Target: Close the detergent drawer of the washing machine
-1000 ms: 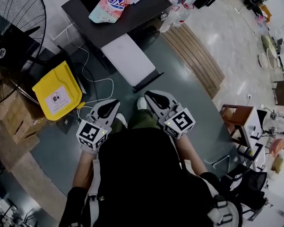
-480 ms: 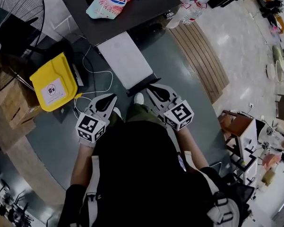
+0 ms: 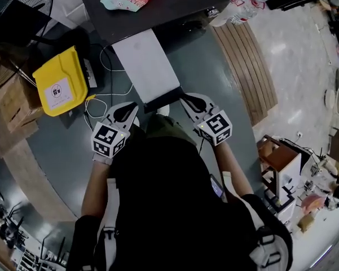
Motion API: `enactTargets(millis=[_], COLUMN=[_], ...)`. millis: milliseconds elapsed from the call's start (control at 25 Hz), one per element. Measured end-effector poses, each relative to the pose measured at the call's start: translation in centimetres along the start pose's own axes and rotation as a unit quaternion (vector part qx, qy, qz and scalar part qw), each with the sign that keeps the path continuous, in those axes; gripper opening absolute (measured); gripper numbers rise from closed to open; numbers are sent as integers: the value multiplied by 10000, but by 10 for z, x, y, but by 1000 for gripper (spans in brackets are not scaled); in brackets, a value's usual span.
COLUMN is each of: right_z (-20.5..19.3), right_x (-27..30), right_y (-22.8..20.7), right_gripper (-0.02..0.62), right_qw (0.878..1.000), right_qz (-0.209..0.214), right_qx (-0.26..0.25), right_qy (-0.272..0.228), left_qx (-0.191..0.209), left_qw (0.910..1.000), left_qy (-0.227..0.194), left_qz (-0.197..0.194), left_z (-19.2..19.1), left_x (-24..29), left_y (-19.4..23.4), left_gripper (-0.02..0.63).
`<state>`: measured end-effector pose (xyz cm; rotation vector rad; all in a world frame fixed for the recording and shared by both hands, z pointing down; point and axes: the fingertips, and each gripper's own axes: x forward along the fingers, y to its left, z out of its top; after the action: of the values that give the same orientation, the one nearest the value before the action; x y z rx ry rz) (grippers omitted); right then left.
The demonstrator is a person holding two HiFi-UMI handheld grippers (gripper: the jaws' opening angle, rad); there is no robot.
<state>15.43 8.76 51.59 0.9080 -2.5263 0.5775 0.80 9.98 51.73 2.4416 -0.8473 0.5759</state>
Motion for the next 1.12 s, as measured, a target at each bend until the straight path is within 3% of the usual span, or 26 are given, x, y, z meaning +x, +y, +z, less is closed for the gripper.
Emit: enactTargets(millis=[240, 560, 1120], right_z=[-33, -75, -109], right_x=[3, 6, 24], right_y=[-21, -38, -45], right_gripper=[49, 136, 152], right_qw=[9987, 9939, 9876], right_qz=[305, 634, 664], right_qx=[-43, -230, -602], right_qy=[400, 876, 1287], left_qx=[-135, -427, -75], left_qw=[9993, 9954, 9873], left_qy=[307, 831, 1569], left_qz=[156, 229, 233], left_z=[-21, -57, -97], left_x=[23, 49, 70], left_y=[-2, -15, -17], left_gripper=[23, 147, 184])
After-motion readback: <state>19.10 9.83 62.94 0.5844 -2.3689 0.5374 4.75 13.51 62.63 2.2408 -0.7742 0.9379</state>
